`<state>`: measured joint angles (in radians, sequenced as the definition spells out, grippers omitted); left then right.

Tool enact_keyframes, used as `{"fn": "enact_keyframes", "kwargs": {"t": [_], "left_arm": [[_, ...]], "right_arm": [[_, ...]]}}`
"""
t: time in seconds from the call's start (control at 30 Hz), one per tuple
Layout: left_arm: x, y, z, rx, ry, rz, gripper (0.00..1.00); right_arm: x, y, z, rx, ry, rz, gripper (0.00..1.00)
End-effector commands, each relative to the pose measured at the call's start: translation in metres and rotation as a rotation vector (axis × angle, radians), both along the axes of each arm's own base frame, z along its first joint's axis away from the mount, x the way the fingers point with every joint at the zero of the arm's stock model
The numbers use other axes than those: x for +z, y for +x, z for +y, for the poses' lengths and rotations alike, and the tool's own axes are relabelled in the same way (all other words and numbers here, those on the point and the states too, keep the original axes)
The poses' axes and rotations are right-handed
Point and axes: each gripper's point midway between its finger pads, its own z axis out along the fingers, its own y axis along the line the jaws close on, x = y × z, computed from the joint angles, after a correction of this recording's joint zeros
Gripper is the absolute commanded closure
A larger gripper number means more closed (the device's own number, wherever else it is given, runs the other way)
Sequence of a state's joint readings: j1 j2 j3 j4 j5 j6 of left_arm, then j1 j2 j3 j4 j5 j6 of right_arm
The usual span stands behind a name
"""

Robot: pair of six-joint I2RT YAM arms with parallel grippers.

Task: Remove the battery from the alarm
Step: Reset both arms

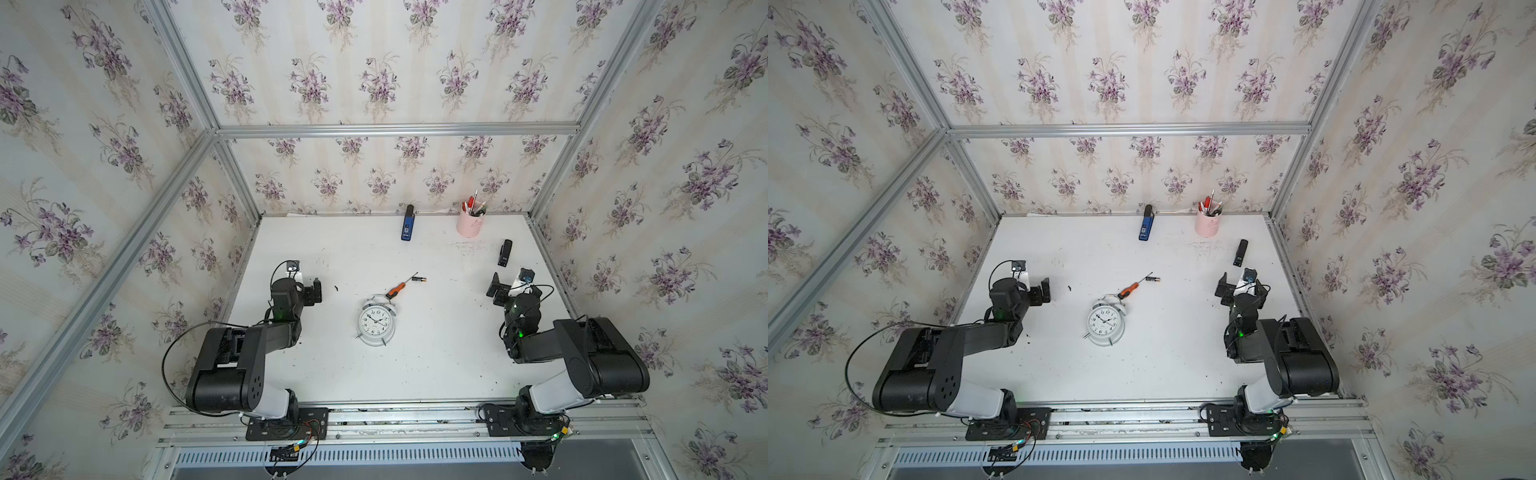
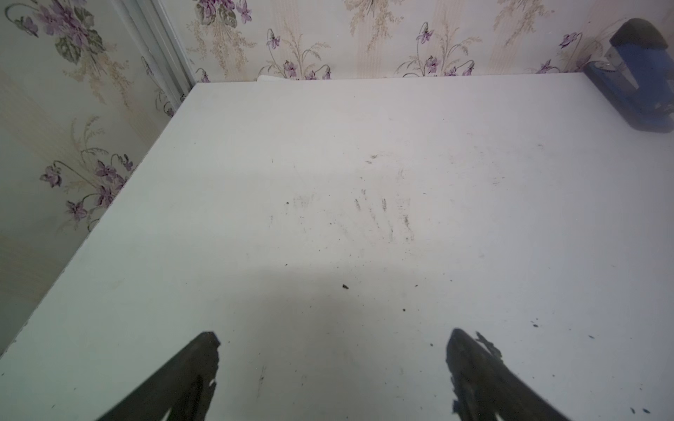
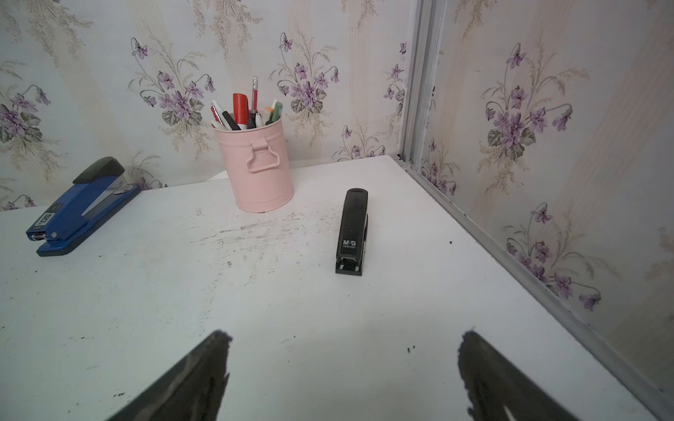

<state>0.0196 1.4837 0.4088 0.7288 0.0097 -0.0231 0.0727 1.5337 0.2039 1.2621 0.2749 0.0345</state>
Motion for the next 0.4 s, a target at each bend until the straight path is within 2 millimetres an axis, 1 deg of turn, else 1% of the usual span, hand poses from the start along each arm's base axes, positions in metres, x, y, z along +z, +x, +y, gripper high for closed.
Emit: {"fn": "enact_keyframes", "kwargs": {"t": [0.0, 0.37], "left_arm": [[0.0048, 0.0017, 0.0059, 0.027, 0.026, -0.012, 0.00], [0.0048, 0.0037, 0.0038, 0.025, 0.044, -0.006, 0.01]], "right_arm": [[0.0097, 0.0017, 0.0026, 0.012, 0.016, -0.043, 0.00], [0.0087, 0.0023, 0.0032, 0.015, 0.018, -0.037, 0.00]]}}
